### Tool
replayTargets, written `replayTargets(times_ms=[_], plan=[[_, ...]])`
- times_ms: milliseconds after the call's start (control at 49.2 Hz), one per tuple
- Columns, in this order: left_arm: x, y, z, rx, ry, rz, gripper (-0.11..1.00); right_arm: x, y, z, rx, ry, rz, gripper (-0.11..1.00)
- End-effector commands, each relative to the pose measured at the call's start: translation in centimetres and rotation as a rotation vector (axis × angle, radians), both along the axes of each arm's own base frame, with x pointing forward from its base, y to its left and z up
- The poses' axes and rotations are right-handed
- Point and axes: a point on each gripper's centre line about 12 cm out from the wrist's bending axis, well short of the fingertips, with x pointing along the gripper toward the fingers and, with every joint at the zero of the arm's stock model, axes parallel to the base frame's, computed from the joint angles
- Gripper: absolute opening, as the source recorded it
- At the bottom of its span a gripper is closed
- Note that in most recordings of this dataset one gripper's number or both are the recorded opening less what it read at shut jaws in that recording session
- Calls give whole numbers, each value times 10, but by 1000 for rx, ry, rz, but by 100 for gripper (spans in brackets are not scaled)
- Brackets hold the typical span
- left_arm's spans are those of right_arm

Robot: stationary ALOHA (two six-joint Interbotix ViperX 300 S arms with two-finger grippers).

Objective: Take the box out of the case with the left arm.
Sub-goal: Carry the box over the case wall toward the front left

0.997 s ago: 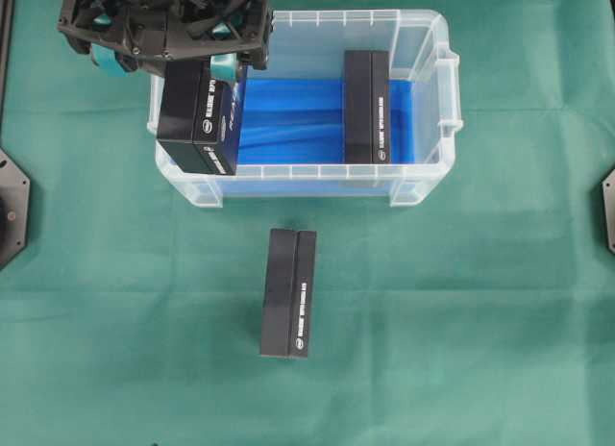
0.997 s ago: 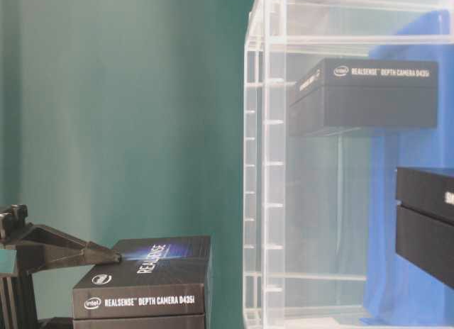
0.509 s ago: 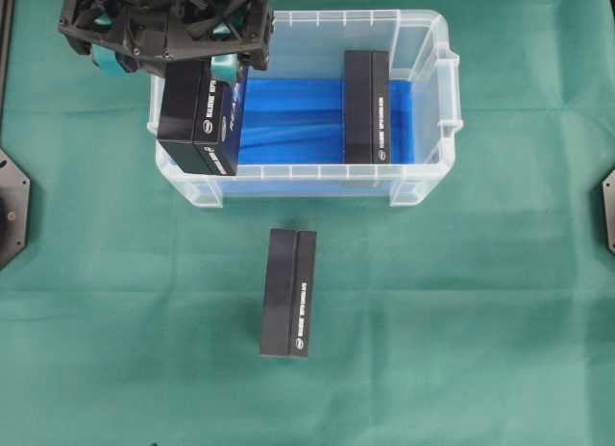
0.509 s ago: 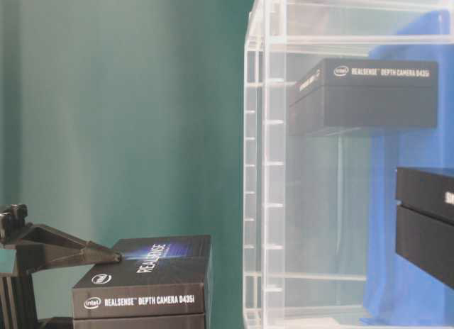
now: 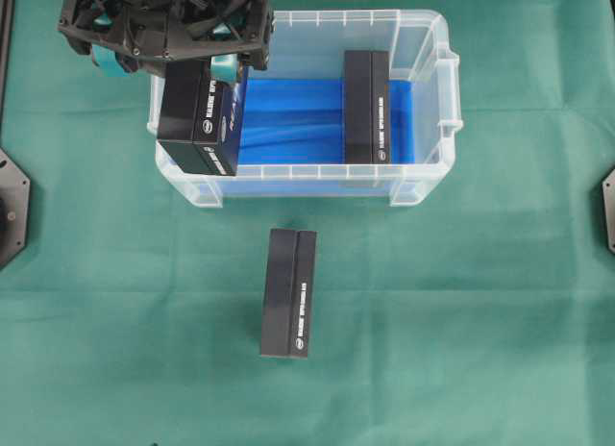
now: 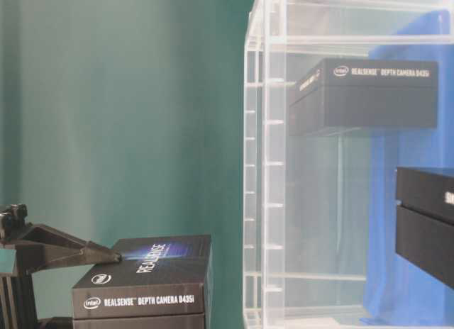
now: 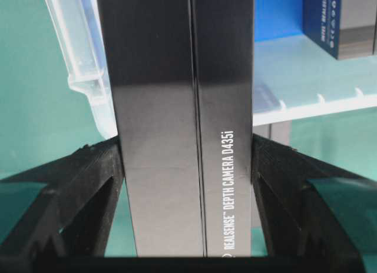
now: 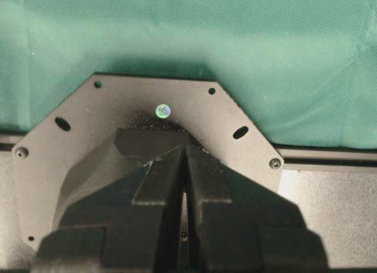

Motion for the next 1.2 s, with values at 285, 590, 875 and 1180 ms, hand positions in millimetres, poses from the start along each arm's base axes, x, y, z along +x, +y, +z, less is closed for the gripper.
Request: replayTargets(times_ms=[285,590,875,1180], plan=[[-7,-32,21,-6,-61,0,62,3,0,7,3,-19,-1,1],[-21,-102,10,-67,-46,101,62,3,0,7,3,-19,-1,1],[-35,-157,2,-98,-30,107,62,3,0,7,3,-20,-3,1],[-42,-194,-3,-119,-37,130,62,3,0,7,3,-19,-1,1]])
